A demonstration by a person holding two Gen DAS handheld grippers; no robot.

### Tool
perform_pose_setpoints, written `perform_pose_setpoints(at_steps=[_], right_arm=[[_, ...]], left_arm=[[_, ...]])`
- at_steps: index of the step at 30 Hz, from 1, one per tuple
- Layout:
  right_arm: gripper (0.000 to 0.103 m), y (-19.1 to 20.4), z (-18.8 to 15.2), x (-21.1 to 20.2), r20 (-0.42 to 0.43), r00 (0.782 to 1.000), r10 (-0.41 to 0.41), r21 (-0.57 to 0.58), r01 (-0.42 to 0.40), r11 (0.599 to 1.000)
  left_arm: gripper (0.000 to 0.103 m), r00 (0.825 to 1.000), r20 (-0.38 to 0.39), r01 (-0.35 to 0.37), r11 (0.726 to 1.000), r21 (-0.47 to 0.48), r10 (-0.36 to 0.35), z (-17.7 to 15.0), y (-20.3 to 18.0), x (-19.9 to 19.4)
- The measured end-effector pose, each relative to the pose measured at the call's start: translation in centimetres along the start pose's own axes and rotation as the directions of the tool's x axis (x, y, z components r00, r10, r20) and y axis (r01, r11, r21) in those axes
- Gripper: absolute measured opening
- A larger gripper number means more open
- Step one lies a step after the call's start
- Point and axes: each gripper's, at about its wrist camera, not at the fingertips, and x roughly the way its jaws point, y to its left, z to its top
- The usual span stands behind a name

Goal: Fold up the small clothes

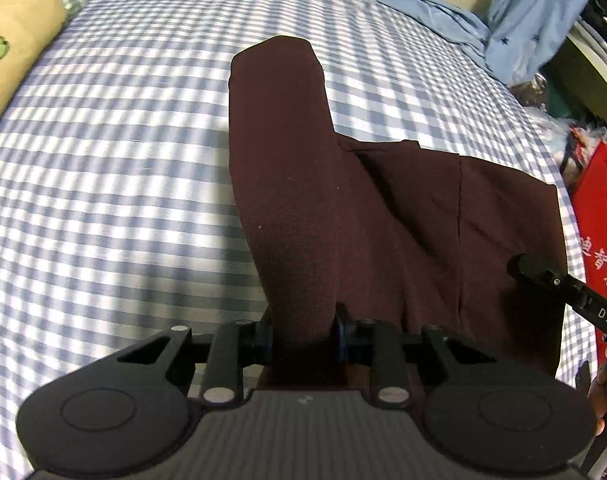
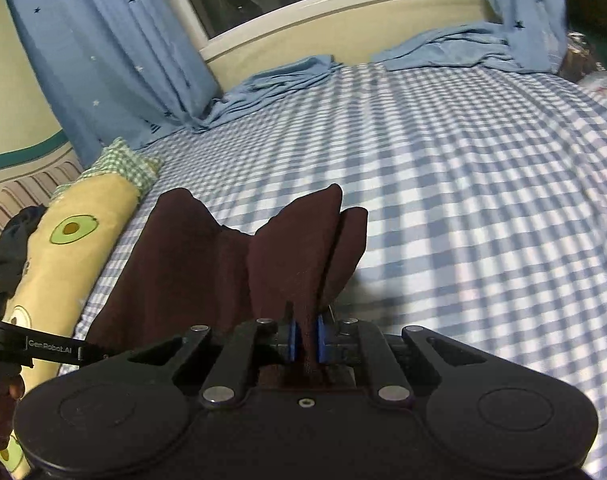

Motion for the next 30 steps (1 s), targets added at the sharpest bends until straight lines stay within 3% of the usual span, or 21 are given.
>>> perform_pose_setpoints(at_steps=[9, 18, 24, 25, 26, 28, 30], right_arm=[[0.010, 6.4, -0.1, 4.1, -0.027, 1.000, 0.016, -0.017, -0.016, 1.000], [0.011, 7.0, -2.3, 8.0, -0.061, 0.995, -0.085, 0.055, 0.088, 0.995], [0.038, 5.8, -2.9, 8.5, -0.085, 0.978, -0.191, 0.053, 0.196, 0.979], [0.047, 5.8, -3.0, 8.5, -0.087, 0.976, -0.199, 0.051, 0.204, 0.978], [0.059, 5.7, -3.2, 8.5, -0.088, 0.974, -0.208, 0.046, 0.212, 0.976], [0.068, 5.8, -3.5, 8.1, -0.080, 0.974, -0.213, 0.032, 0.216, 0.976], [0.077, 6.0, -3.9, 7.5, -0.062, 0.973, -0.221, 0.011, 0.222, 0.975]], left_arm=[[0.028, 0.999, 0.014, -0.038, 0.999, 0.013, 0.037, 1.0, 5.3, -0.1], [0.032, 0.998, -0.045, -0.034, 0.999, 0.004, 0.034, 1.3, 9.2, 3.5], [0.045, 0.994, -0.090, -0.059, 0.998, -0.018, 0.057, 0.7, 10.8, 4.4], [0.047, 0.994, -0.094, -0.066, 0.997, -0.028, 0.063, 0.7, 10.9, 4.4], [0.052, 0.993, -0.095, -0.074, 0.997, -0.036, 0.071, 0.6, 11.1, 4.4], [0.059, 0.993, -0.085, -0.089, 0.995, -0.045, 0.085, 0.2, 11.1, 4.0], [0.078, 0.993, -0.067, -0.102, 0.993, -0.054, 0.098, -0.3, 11.1, 3.3]])
